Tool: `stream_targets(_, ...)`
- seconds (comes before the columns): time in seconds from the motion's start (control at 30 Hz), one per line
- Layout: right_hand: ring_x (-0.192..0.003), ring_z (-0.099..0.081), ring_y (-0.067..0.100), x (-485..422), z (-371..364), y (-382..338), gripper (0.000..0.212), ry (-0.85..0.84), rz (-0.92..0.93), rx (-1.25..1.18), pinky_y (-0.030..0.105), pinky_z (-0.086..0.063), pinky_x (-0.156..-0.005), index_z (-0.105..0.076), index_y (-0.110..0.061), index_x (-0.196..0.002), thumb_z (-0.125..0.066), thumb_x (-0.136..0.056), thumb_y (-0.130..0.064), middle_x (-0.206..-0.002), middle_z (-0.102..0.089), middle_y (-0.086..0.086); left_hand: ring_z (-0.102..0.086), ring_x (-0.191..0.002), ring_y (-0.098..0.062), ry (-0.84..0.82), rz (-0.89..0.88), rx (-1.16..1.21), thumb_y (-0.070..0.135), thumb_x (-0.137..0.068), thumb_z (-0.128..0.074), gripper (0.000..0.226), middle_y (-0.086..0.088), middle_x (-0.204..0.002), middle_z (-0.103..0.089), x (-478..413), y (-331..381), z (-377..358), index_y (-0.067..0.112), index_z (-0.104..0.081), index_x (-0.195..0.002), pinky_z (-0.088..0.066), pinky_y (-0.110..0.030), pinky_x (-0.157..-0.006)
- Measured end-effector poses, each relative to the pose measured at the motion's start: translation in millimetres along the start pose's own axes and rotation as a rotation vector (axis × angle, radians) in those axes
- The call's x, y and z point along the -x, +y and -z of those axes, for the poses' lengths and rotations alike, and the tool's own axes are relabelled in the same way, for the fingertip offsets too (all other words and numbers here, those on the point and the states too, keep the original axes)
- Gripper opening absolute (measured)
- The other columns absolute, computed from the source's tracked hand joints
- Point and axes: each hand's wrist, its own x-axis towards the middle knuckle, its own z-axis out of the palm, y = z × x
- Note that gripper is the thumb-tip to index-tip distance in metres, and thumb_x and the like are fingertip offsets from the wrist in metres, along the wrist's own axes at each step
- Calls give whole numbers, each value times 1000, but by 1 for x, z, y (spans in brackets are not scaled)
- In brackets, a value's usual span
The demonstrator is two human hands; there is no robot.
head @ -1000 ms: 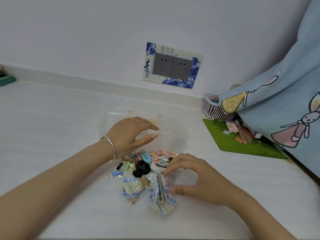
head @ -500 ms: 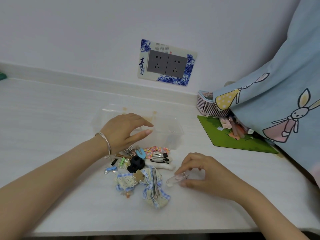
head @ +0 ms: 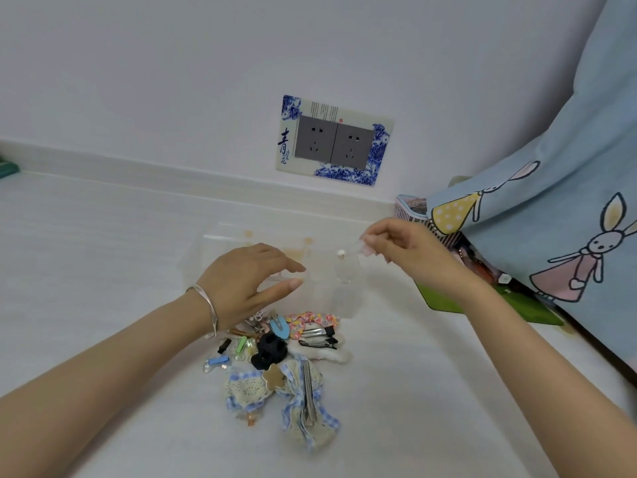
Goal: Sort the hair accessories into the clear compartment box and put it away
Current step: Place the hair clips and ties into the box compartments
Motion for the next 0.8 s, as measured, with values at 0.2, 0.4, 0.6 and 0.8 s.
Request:
stream_targets(0.2,-76,-56,15,-34,8,-3,18,-357,-85,301,22,-46,-70,-72,-17,-99,-58,-91,-26,-96,-72,3,-49,-112,-6,-8,-6,11,69,-83,-11,65,13,-112,-62,0,-1,1,36,-56,-117,-34,-19,-84)
stream_targets(0.4,-71,-53,7,-44,-8,2,17,-260,-6,364,21,-42,-69,-70,-20,-102,-63,-88,-25,-84,-66,-5,-50,-112,-8,-3,-11,14,68,-84,-12,64,11,-111,-64,-1,0,1,35,-57,-117,-35,-23,-86)
stream_targets(0.6,-92,-60,4,-15,-10,3,22,-133,88,288,22,-43,-84,-75,-25,-82,-59,-88,-39,-91,-72,-10,-48,-110,-6,-5,-12,23,67,-84,-13,64,11,-110,-63,-1,0,1,35,-57,-116,-33,-21,-87)
stream_targets(0.8,-112,-51,3,-4,-15,17,32,-146,108,418,32,-11,-116,-72,-29,-100,-42,-95,-39,-108,-67,-12,-49,-109,-5,2,-10,9,67,-85,-13,63,13,-110,-63,-1,0,1,35,-58,-115,-32,-19,-85)
